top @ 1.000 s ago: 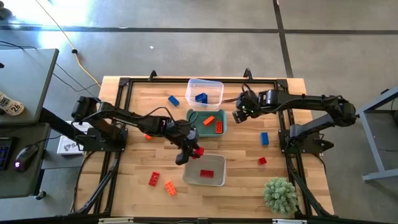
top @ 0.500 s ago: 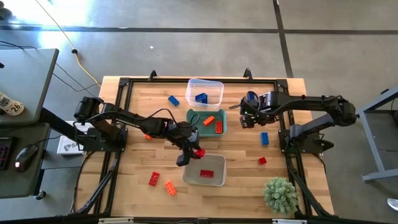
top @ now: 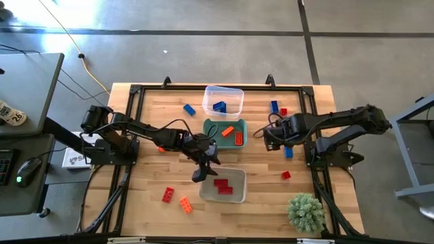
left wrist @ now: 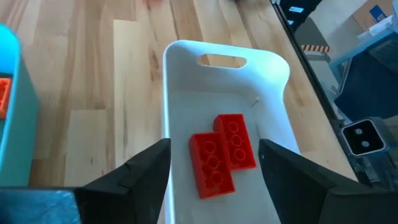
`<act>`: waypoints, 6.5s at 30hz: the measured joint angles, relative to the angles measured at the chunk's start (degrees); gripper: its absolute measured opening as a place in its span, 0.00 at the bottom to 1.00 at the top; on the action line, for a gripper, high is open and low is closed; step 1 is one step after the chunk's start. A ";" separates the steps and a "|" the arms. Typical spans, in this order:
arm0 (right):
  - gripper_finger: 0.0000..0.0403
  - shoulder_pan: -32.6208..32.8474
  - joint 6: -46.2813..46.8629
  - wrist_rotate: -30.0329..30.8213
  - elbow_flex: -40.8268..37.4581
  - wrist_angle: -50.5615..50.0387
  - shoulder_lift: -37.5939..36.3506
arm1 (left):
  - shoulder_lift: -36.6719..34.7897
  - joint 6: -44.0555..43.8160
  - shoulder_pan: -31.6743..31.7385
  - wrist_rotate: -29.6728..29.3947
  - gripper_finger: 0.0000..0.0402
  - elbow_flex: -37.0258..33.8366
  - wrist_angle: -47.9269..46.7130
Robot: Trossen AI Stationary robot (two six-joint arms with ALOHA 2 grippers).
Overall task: Sort & place blocks by color
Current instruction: Put the blue game piece into the transparent bin, then put the orange game piece into the green bin
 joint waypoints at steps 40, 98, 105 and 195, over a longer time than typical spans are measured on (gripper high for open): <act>0.69 1.50 -14.44 -0.54 -21.68 11.70 -9.29 | -0.09 4.72 -6.83 -20.45 0.58 23.64 -23.07; 0.29 -12.52 -13.25 0.87 -20.29 35.39 -9.20 | -4.16 13.56 12.68 -39.04 0.58 23.64 -41.28; 0.29 -16.63 -18.64 7.30 -14.66 41.59 -9.20 | -4.15 14.39 17.32 -38.81 0.58 23.64 -41.37; 0.50 -36.56 -70.25 -14.18 3.89 74.33 25.53 | -4.15 -34.37 16.57 -18.19 0.58 -8.55 -59.29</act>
